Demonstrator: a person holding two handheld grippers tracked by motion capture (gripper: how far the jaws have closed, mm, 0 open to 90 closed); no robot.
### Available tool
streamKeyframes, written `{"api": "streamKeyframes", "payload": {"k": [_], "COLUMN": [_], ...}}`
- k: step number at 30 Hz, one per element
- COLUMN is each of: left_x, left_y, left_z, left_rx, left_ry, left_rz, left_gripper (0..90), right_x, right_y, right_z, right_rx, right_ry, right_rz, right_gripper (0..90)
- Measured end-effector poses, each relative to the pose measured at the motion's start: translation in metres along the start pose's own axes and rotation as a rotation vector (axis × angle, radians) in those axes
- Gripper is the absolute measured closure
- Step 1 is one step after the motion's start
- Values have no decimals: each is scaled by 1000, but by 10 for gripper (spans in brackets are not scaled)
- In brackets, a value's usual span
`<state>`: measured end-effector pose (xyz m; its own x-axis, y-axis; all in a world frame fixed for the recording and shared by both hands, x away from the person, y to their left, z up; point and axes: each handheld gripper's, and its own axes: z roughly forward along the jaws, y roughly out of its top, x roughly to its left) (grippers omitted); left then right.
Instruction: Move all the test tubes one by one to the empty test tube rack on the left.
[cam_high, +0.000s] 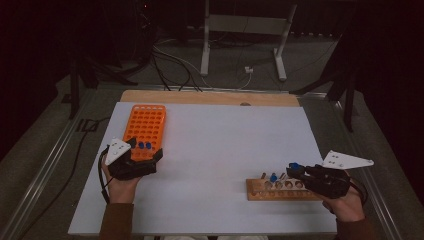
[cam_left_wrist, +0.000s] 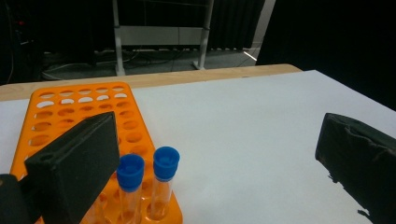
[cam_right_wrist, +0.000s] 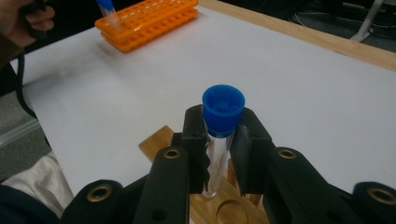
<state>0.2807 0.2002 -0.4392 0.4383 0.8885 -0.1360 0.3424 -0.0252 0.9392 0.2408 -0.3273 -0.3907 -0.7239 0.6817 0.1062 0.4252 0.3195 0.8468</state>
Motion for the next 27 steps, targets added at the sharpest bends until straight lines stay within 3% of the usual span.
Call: {"api": "streamKeyframes", "payload": {"k": [13, 27], "left_x": [1, -1], "left_y": [0, 2], "left_z": [-1, -2], "left_rx": [-7, -12], "left_ry": [5, -3], "left_rz": [-7, -9], "left_gripper": [8, 9], "right_x": [-6, -12], "right_y": [22, 31], "right_z": [-10, 0], "right_rx": [-20, -53], "right_ry": [-18, -52], "right_rz": [-3, 33], "right_gripper": [770, 769]}}
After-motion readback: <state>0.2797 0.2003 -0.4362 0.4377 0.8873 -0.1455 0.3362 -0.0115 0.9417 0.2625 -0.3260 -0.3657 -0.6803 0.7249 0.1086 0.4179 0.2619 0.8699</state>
